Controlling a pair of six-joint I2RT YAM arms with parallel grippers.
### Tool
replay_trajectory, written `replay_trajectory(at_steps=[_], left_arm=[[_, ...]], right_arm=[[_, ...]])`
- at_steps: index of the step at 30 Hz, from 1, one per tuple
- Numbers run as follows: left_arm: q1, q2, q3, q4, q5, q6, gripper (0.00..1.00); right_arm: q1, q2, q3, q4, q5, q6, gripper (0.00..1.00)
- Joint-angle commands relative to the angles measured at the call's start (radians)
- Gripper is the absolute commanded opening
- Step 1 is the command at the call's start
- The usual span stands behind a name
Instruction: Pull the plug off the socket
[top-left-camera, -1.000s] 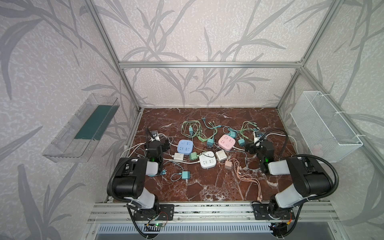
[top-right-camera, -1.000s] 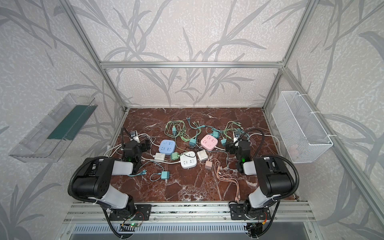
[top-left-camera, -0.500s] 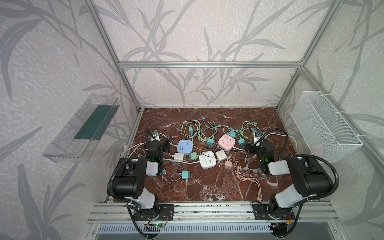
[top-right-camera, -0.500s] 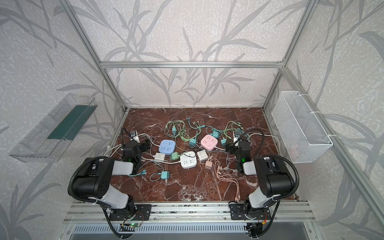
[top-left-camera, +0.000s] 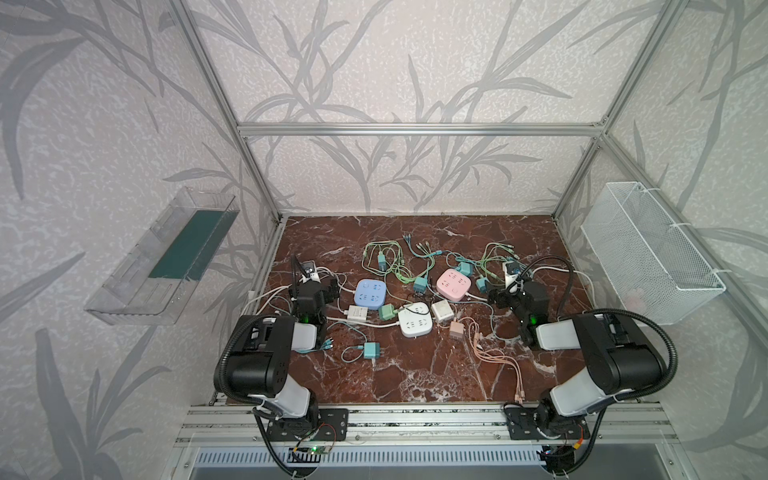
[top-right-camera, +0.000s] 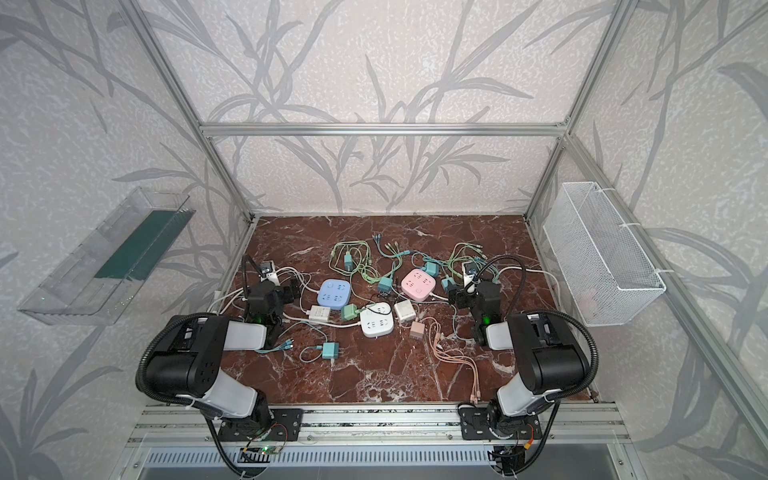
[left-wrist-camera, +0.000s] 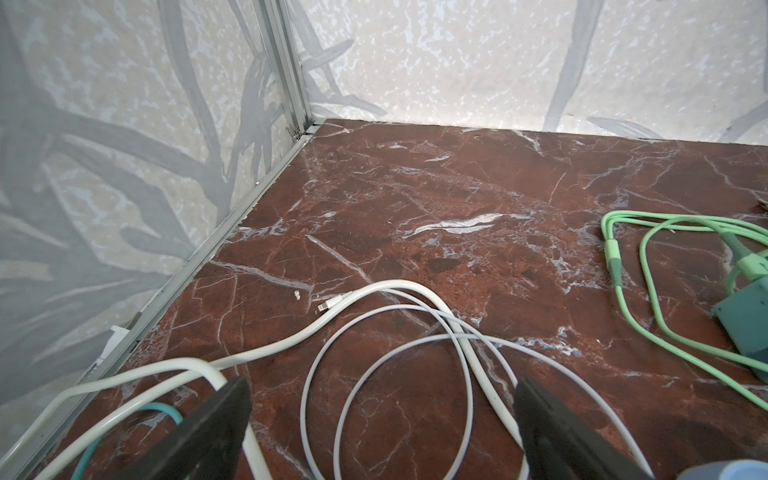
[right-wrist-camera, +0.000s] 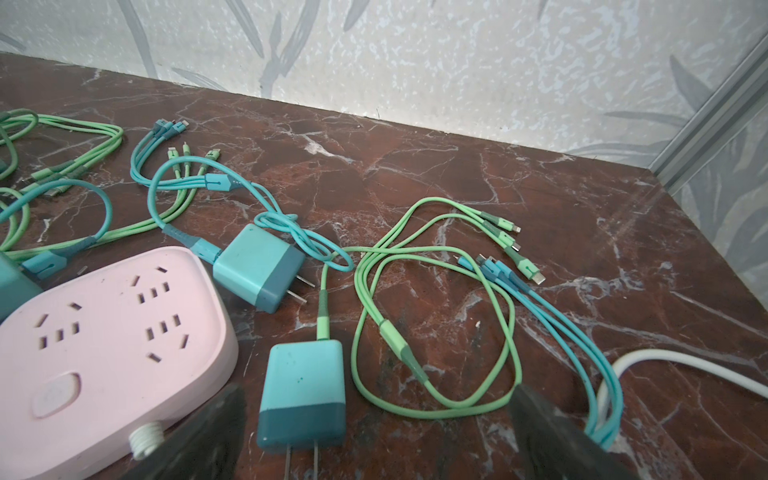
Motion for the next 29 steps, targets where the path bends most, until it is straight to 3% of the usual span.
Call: replay_trajectory(at_steps=[1, 6, 29], left_arm=[[-0.005, 0.009, 0.004, 0.031, -0.012, 0.008, 0.99], [-0.005, 0.009, 0.005, 0.031, -0.011, 0.008, 0.99], [-0.005, 0.009, 0.004, 0.032, -0.012, 0.009, 0.99]], right_arm=[[-0.004, -0.004, 0.002, 0.028, -0.01, -0.006, 0.98], [-0.005, -0.003, 0.021, -0.008, 0.081, 0.025, 0.99], [-0.003, -0.004, 0.018, -0.004, 0.077, 0.022, 0.99]])
